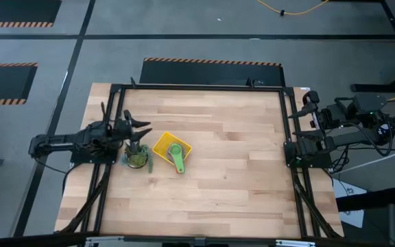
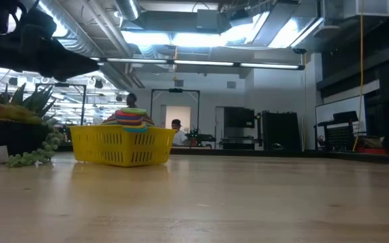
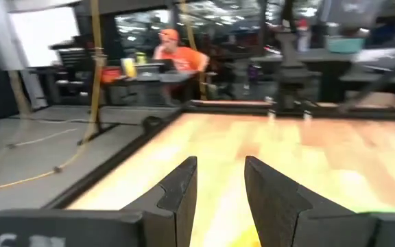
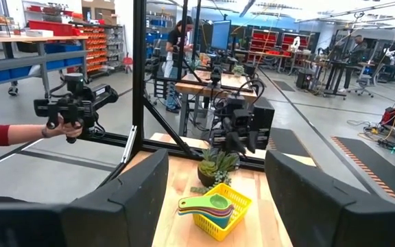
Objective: Nest measuring cups in basket
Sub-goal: Return to Home Position
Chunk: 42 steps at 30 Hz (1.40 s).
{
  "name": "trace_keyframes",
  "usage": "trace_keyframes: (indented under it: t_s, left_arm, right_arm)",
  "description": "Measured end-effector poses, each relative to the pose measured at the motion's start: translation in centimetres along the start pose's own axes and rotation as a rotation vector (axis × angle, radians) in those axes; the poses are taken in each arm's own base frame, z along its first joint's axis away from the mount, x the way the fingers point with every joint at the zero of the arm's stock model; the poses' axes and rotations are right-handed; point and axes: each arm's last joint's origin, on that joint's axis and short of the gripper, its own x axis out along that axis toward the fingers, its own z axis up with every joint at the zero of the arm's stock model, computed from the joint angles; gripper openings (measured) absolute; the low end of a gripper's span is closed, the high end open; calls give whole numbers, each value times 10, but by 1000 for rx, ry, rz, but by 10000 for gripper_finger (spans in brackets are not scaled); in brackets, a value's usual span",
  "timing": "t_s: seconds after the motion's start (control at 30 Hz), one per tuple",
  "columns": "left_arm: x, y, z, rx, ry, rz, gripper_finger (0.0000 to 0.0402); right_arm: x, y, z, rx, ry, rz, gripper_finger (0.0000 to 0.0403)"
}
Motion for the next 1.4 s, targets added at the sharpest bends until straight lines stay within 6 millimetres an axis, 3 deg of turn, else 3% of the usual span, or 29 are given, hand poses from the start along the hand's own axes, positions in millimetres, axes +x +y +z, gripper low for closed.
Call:
trace_keyframes:
  t_s: [0.37, 0.63, 0.97, 1.13, 1.4]
  left_arm:
    - [0, -3, -3, -8, 24, -156, 115]
    - [0, -4, -3, 9, 25, -178, 115]
    - [0, -4, -3, 13, 26, -176, 115]
    - [0, -4, -3, 13, 26, -176, 115]
    - [0, -4, -3, 13, 26, -175, 115]
  right_arm:
    - [0, 0, 0, 2, 3, 0, 248]
    - [1, 1, -8, 14, 74, 7, 248]
    - [14, -1, -41, 57, 163, -140, 248]
    - [12, -3, -62, 91, 182, -263, 248]
    - [3, 0, -93, 142, 149, -279, 248]
